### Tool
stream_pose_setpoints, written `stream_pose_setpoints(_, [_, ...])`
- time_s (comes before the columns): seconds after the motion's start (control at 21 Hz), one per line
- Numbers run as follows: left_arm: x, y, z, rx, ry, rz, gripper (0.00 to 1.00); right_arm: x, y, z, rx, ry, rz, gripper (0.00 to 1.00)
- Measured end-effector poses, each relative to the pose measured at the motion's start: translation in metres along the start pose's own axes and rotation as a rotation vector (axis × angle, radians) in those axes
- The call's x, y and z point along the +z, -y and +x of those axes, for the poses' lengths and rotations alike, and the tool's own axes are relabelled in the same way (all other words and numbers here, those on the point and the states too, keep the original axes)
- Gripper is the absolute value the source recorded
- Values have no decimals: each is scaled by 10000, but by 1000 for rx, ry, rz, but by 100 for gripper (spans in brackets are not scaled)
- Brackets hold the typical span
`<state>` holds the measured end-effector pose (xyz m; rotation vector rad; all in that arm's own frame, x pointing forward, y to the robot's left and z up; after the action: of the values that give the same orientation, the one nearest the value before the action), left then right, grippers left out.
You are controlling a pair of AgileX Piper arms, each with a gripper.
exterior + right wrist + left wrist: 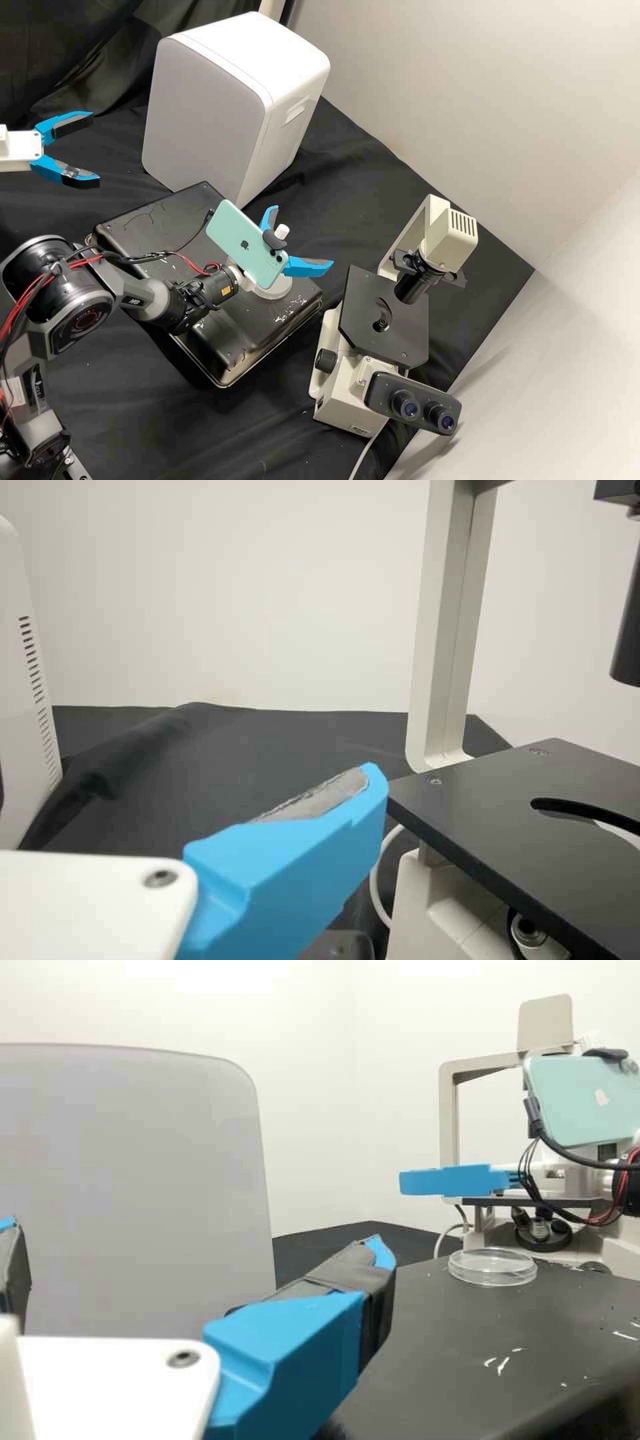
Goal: Place the petri dish on the microscope
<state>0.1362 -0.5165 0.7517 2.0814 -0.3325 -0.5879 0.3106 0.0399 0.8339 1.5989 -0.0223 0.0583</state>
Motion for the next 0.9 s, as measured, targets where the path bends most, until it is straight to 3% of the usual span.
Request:
stream_pose_setpoints(0.48, [-2, 28, 10, -16, -3, 3, 100, 14, 13, -28, 3, -3, 0, 100])
stream_pose_setpoints(0.71, [-3, 36, 13, -21, -3, 4, 100, 127, 78, -205, -13, 23, -5, 100])
stream_pose_setpoints(0.9, [-3, 36, 13, -21, -3, 4, 100, 153, 95, -341, -1, 5, -4, 100])
